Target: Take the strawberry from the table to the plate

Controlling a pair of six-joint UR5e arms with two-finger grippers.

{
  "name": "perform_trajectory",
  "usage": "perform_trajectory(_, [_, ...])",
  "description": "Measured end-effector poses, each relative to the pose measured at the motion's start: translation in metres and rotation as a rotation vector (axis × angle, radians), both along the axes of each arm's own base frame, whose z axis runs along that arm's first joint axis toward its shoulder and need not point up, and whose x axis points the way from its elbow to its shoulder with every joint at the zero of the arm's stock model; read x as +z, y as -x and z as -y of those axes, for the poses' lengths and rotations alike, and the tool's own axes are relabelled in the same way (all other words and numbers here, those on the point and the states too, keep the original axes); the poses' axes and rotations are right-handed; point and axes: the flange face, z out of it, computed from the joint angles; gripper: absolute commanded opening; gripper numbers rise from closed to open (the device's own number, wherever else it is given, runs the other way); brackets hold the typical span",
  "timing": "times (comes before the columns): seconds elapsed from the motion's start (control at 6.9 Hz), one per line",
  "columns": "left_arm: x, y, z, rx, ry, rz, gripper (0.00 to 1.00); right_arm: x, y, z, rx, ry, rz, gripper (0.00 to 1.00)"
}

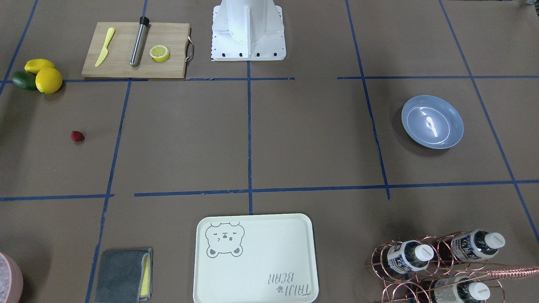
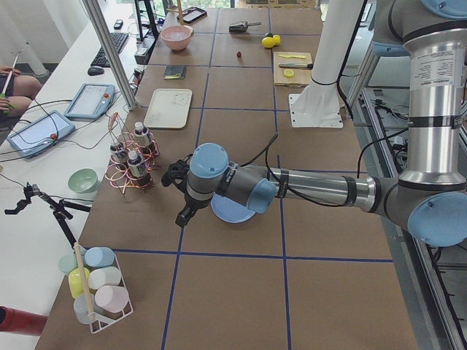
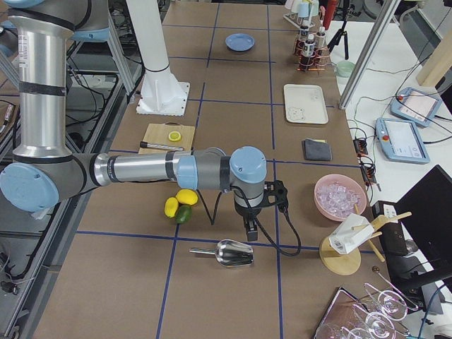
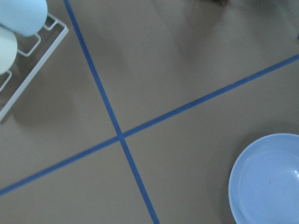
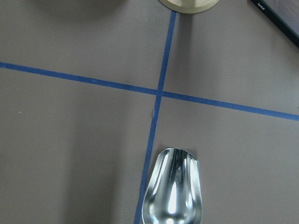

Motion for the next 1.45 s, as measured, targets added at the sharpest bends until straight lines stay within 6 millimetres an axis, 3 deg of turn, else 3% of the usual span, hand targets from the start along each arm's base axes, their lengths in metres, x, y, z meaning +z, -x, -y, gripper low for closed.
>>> perform_trajectory(0.14, [-0.003, 0.0, 0.002, -0.021, -0.087, -0.016, 1.0, 0.0, 0.003, -0.002, 0.0, 0.005, 0.041, 1.0])
perform_trajectory(0.43, [-0.003, -0.006, 0.008, -0.104, -0.056, -0.1, 1.0, 0.006, 0.004, -0.004, 0.003, 0.023, 0.066, 1.0])
perform_trajectory(0.58, [0.001, -0.019, 0.007, -0.094, -0.051, -0.122, 1.0, 0.009, 0.004, -0.004, 0.004, 0.029, 0.071, 1.0])
perform_trajectory(0.87, [0.026, -0.074, -0.009, -0.02, 0.003, -0.148, 1.0, 0.011, 0.004, -0.004, 0.006, 0.035, 0.078, 1.0])
perform_trajectory(1.16, [0.043, -0.132, -0.019, -0.106, 0.182, -0.165, 1.0, 0.012, 0.004, -0.005, 0.006, 0.04, 0.08, 1.0])
perform_trajectory(1.3, [0.053, -0.155, -0.031, -0.138, 0.179, -0.158, 1.0, 0.014, 0.004, -0.006, 0.006, 0.041, 0.08, 1.0])
perform_trajectory(1.45, [0.07, -0.166, -0.045, -0.156, 0.144, -0.157, 0.88, 0.014, 0.004, -0.006, 0.006, 0.043, 0.08, 1.0])
